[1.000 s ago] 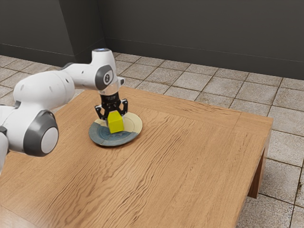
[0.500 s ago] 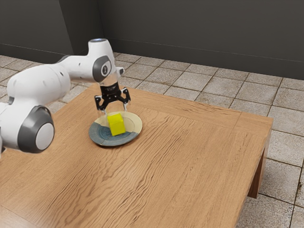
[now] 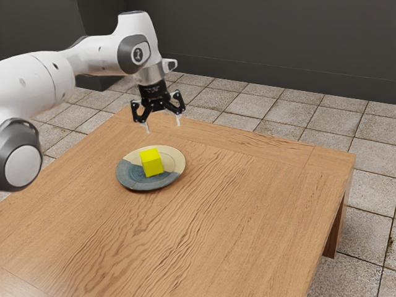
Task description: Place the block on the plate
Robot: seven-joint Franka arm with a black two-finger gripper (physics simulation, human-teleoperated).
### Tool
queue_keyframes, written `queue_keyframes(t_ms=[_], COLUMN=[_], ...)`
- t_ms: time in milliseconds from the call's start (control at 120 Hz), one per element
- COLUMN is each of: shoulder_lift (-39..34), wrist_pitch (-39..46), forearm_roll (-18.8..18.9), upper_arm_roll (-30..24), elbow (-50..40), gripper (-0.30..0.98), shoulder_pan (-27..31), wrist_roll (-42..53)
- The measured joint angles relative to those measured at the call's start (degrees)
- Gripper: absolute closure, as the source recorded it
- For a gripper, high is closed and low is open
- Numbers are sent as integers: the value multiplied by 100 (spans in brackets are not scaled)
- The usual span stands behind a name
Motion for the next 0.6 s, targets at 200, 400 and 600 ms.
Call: queue_keyframes(t_ms=[200, 400, 600], shoulder_lift=[-568, -1422, -2271], wrist_pitch=[-386, -694, -848], forearm_roll=[24, 71, 106], upper_arm_roll=[-367, -492, -580], elbow=[-335, -693, -1462], gripper=[0, 0, 0], shoulder_pan=[-180, -191, -188], wrist_roll=[767, 1646, 2263])
